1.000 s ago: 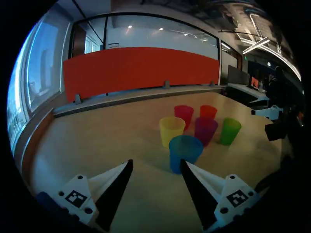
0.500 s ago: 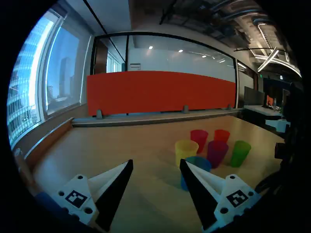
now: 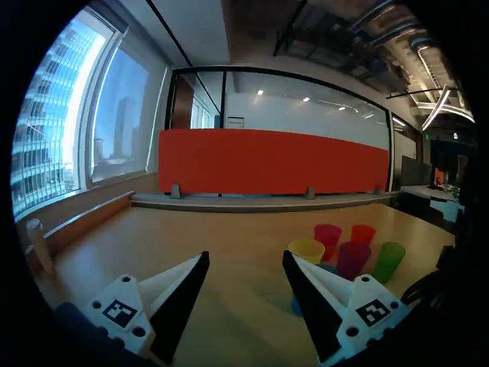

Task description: Pour water

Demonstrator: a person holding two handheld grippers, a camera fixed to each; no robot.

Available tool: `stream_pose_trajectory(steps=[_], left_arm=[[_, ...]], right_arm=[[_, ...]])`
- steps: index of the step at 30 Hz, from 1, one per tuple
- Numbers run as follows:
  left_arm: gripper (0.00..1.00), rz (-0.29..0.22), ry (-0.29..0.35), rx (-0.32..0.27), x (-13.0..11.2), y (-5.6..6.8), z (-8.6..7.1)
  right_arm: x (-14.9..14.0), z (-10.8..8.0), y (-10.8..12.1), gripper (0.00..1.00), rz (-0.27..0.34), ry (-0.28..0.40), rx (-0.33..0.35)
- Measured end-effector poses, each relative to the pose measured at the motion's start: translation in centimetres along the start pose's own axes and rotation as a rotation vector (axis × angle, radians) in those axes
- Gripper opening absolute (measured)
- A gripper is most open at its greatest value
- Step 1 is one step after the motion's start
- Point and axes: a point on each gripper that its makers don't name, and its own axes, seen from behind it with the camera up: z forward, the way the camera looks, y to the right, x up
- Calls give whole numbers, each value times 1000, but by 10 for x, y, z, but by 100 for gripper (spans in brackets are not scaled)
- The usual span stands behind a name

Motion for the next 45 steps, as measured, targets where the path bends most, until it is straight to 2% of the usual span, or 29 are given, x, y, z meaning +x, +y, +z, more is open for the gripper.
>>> stream_pose_trajectory(steps=[9,15,24,30,41,45], left_arm=[[89,14,26,36,3,-5,-1],[89,38,49,53,5,-5,0],[89,74,119,113,17,-16,-1],[89,89,133,114,14,-22,3],[89,30,130,98,-4,-39,6],[89,34,124,109,-11,-46,5]], right_arm=[[5,-5,8,100,3,28,-61],[3,-6,8,100,-14,29,-73],[-10,-3,4,100,-12,-10,-69],[-15,-4,5,100,-19,-30,-83],[-17,-3,0,100,-28,-48,-90],[-16,-3,0,100,-21,-53,-91]])
